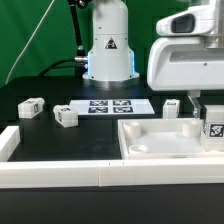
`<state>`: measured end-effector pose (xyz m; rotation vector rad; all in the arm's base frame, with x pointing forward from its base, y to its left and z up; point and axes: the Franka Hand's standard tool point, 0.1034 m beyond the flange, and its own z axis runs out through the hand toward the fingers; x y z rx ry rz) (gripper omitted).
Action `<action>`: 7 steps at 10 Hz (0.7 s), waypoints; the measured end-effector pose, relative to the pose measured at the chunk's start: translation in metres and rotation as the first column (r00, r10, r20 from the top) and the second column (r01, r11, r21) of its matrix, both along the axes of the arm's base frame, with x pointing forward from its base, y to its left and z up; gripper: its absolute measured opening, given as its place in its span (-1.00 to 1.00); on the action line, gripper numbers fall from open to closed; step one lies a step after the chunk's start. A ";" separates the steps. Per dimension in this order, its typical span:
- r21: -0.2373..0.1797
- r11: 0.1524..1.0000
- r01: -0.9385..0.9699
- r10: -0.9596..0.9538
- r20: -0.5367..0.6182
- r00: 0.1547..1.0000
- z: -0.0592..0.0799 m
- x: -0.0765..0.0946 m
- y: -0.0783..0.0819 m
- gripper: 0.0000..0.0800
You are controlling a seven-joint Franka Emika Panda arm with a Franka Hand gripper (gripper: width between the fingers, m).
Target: Assemble one leg
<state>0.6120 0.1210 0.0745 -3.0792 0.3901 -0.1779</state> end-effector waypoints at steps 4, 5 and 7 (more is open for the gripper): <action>0.007 0.934 0.356 -0.356 0.002 0.934 0.000 -0.001 -0.013 -0.26; 0.000 0.900 0.436 -0.436 0.006 0.900 0.000 -0.002 -0.020 -0.24; -0.011 0.814 0.581 -0.581 0.016 0.814 0.000 -0.006 -0.034 -0.24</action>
Offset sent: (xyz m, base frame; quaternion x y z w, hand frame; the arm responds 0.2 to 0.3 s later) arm -0.0053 -0.0014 0.0003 -0.0148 0.0160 0.3182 0.9478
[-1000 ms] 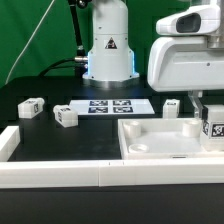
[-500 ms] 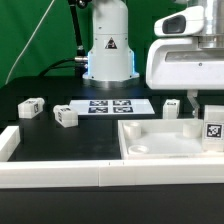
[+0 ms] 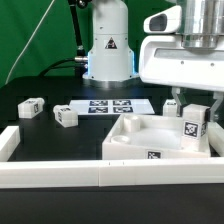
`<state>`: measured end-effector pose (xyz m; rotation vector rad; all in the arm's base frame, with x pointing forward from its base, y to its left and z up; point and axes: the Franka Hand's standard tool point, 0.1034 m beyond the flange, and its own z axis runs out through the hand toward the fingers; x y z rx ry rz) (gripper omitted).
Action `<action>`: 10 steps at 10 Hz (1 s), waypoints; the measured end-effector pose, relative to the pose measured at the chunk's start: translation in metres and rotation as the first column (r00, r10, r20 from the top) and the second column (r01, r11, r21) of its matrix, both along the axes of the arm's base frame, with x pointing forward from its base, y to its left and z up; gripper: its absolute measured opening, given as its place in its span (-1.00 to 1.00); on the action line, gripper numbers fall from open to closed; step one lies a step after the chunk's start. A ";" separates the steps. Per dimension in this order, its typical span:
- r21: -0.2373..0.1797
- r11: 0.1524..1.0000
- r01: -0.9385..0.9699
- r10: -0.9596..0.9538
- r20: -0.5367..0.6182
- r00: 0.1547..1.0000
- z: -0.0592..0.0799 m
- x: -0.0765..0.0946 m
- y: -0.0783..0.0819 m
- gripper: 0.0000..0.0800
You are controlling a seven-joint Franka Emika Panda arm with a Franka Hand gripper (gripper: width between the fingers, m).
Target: Assemble one leg
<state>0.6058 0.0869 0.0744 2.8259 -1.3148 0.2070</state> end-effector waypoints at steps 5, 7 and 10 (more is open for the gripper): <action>-0.005 1.000 0.023 -0.023 -0.003 1.000 0.000 -0.001 -0.002 0.57; -0.005 1.000 0.023 -0.023 -0.003 1.000 0.000 -0.001 -0.002 0.61; -0.005 1.000 0.023 -0.023 -0.003 1.000 0.000 -0.001 -0.002 0.62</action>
Offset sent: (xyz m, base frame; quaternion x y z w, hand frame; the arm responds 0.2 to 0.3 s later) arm 0.0000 0.0000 0.0000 0.0000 0.0000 0.0000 1.0000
